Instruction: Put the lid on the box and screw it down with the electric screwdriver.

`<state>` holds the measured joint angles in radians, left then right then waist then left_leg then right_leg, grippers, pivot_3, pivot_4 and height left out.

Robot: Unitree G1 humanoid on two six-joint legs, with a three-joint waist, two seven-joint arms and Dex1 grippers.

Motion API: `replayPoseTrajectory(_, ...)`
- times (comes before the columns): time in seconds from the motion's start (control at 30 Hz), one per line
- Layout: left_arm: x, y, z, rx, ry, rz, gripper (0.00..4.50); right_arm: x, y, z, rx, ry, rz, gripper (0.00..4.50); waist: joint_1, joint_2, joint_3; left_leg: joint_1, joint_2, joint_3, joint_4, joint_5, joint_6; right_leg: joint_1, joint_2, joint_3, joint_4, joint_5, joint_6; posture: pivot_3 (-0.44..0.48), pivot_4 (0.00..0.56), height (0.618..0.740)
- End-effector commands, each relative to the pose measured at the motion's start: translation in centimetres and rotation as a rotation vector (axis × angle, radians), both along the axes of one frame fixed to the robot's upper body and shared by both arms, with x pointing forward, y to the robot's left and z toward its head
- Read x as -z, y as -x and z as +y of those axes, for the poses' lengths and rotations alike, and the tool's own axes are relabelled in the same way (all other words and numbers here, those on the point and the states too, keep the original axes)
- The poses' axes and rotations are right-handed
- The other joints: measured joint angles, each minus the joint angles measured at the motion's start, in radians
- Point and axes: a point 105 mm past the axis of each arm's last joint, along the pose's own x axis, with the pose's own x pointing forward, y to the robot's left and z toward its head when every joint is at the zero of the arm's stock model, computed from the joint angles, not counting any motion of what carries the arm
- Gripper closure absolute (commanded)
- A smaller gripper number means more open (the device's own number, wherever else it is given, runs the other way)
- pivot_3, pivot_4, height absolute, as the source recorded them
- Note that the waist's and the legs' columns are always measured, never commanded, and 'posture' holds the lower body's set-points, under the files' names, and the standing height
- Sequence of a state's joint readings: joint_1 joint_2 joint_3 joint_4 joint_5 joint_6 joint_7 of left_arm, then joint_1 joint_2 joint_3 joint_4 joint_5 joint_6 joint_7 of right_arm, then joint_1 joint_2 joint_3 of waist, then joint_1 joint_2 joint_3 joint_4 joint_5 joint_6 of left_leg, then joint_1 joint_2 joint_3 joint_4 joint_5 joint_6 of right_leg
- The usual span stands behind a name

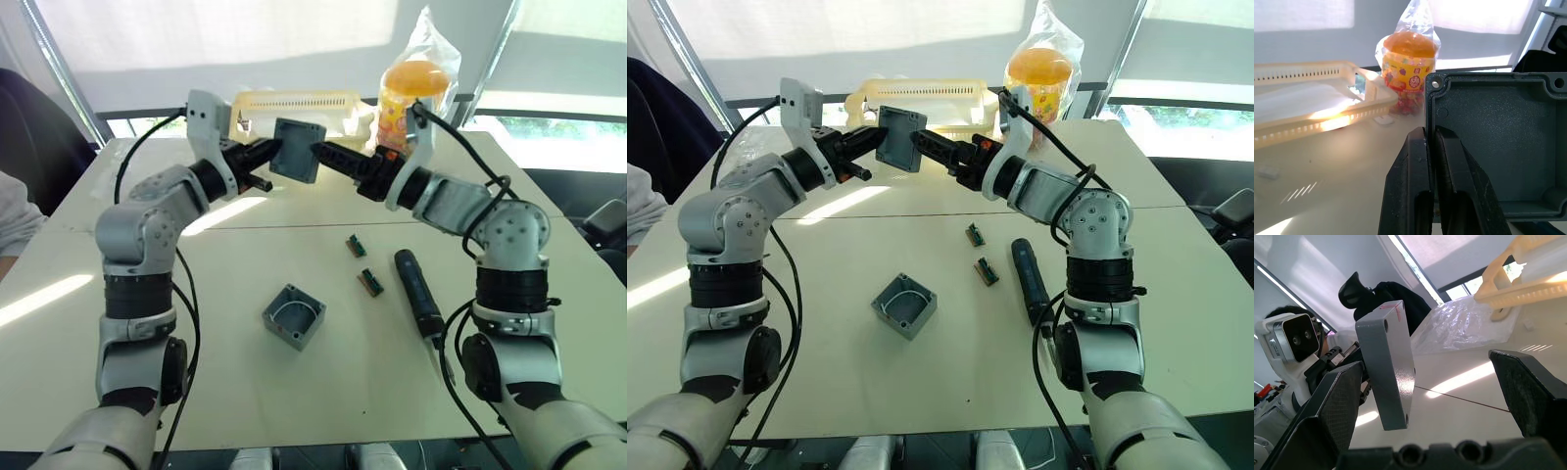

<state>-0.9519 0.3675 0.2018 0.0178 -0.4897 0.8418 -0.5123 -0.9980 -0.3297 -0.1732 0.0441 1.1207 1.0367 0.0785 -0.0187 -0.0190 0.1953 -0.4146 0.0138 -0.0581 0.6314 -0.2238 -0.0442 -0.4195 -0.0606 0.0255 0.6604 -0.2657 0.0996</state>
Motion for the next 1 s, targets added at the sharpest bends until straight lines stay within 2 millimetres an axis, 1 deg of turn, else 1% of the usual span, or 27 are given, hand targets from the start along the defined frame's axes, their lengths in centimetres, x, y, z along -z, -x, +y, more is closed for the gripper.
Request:
replayPoseTrajectory(0.03,-1.7,0.8,-0.5,0.012,0.014,-0.077,4.48,-1.7,0.8,0.6,-0.036,-0.018,-0.058,0.0,0.0,0.0,0.0,0.0,0.0,0.0,0.0,0.0,0.0,0.0,0.0,0.0,0.0,0.0,0.0,0.0,0.15,0.74)
replayPoseTrajectory(0.27,-1.9,0.9,-0.8,0.032,0.025,-0.077,4.48,-1.2,0.9,1.0,-0.048,-0.013,-0.05,0.0,0.0,0.0,0.0,0.0,0.0,0.0,0.0,0.0,0.0,0.0,0.0,0.0,0.0,0.0,0.0,0.0,0.15,0.74)
replayPoseTrajectory(0.3,-1.9,0.9,-0.9,0.034,0.027,-0.077,4.5,-1.1,1.0,1.1,-0.048,-0.012,-0.052,0.53,0.0,0.0,0.0,0.0,0.0,0.0,0.0,0.0,0.0,0.0,0.0,0.0,0.0,0.0,0.0,0.0,0.15,0.74)
replayPoseTrajectory(0.33,-1.9,0.9,-0.9,0.035,0.027,-0.077,4.5,-1.1,1.0,1.1,-0.05,-0.01,-0.055,0.77,0.0,0.0,0.0,0.0,0.0,0.0,0.0,0.0,0.0,0.0,0.0,0.0,0.0,0.0,0.0,0.0,0.15,0.74)
replayPoseTrajectory(0.37,-1.9,1.0,-0.9,0.037,0.027,-0.077,4.5,-1.1,1.0,1.1,-0.051,-0.009,-0.057,1.24,0.0,0.0,0.0,0.0,0.0,0.0,0.0,0.0,0.0,0.0,0.0,0.0,0.0,0.0,0.0,0.0,0.15,0.74)
replayPoseTrajectory(0.43,-1.9,1.0,-1.0,0.038,0.027,-0.076,4.5,-1.1,1.1,1.2,-0.053,-0.009,-0.059,2.28,0.0,0.0,0.0,0.0,0.0,0.0,0.0,0.0,0.0,0.0,0.0,0.0,0.0,0.0,0.0,0.0,0.15,0.74)
replayPoseTrajectory(0.47,-1.9,1.0,-0.9,0.039,0.027,-0.076,4.5,-1.1,1.1,1.2,-0.054,-0.008,-0.06,2.73,0.0,0.0,0.0,0.0,0.0,0.0,0.0,0.0,0.0,0.0,0.0,0.0,0.0,0.0,0.0,0.0,0.15,0.74)
replayPoseTrajectory(0.53,-1.8,1.1,-0.8,0.038,0.026,-0.074,4.5,-1.1,1.2,1.3,-0.057,-0.007,-0.063,3.83,0.0,0.0,0.0,0.0,0.0,0.0,0.0,0.0,0.0,0.0,0.0,0.0,0.0,0.0,0.0,0.0,0.15,0.74)
replayPoseTrajectory(0.57,-1.7,1.1,-0.6,0.037,0.025,-0.073,4.5,-1.2,1.2,1.3,-0.06,-0.006,-0.07,4.25,0.0,0.0,0.0,0.0,0.0,0.0,0.0,0.0,0.0,0.0,0.0,0.0,0.0,0.0,0.0,0.0,0.15,0.74)
replayPoseTrajectory(0.6,-1.5,1.1,-0.5,0.036,0.023,-0.071,4.5,-1.2,1.3,1.3,-0.062,-0.004,-0.078,4.33,0.0,0.0,0.0,0.0,0.0,0.0,0.0,0.0,0.0,0.0,0.0,0.0,0.0,0.0,0.0,0.0,0.15,0.74)
replayPoseTrajectory(0.67,-1.0,1.3,-0.2,0.066,0.029,-0.039,4.5,-1.3,1.5,1.3,-0.058,0.012,-0.108,4.33,-0.001,0.0,0.0,0.0,0.0,0.0,0.0,0.0,0.0,0.0,0.0,0.0,0.0,0.0,0.0,0.0,0.15,0.74)
replayPoseTrajectory(0.7,-0.9,1.5,-0.1,0.082,0.03,-0.031,3.8,-1.3,1.5,1.3,-0.055,0.022,-0.124,4.33,-0.001,0.0,0.0,0.0,0.0,0.0,-0.001,0.0,0.0,0.0,0.0,0.0,0.0,0.0,0.0,0.0,0.15,0.74)
replayPoseTrajectory(0.73,-0.8,1.7,0.0,0.093,0.031,-0.026,3.51,-1.3,1.6,1.3,-0.053,0.028,-0.135,4.33,-0.001,0.0,0.0,0.0,0.0,0.0,-0.001,0.0,0.0,0.0,0.001,0.0,0.0,0.0,0.0,0.0,0.15,0.74)
replayPoseTrajectory(0.8,-1.0,1.8,0.5,0.085,0.046,-0.027,2.56,-1.3,1.7,1.3,-0.042,0.043,-0.171,4.33,-0.001,0.0,0.0,0.0,0.0,0.0,-0.001,0.0,0.0,0.0,0.001,0.0,0.0,0.0,0.0,0.0,0.15,0.74)
replayPoseTrajectory(0.87,-1.2,2.0,1.3,0.086,0.072,-0.008,1.51,-1.3,1.8,1.2,-0.028,0.06,-0.215,4.33,-0.001,0.0,0.0,0.0,0.0,0.0,-0.001,0.0,0.0,0.0,0.001,0.0,0.0,0.0,0.0,0.0,0.15,0.74)
replayPoseTrajectory(0.93,-1.1,2.6,2.2,0.103,0.08,0.013,0.52,-1.5,1.9,1.0,-0.004,0.087,-0.274,4.33,-0.003,0.0,0.0,0.0,0.0,0.0,-0.001,0.0,0.0,0.0,0.001,0.0,0.0,0.0,0.0,0.0,0.15,0.74)
replayPoseTrajectory(1.0,-0.9,3.7,4.1,0.103,0.07,0.013,0.52,-1.6,2.5,0.3,0.046,0.191,-0.429,4.33,-0.005,0.0,0.0,0.0,0.0,0.0,-0.001,0.0,0.0,-0.001,0.001,0.0,0.0,0.0,0.0,0.0,0.15,0.74)
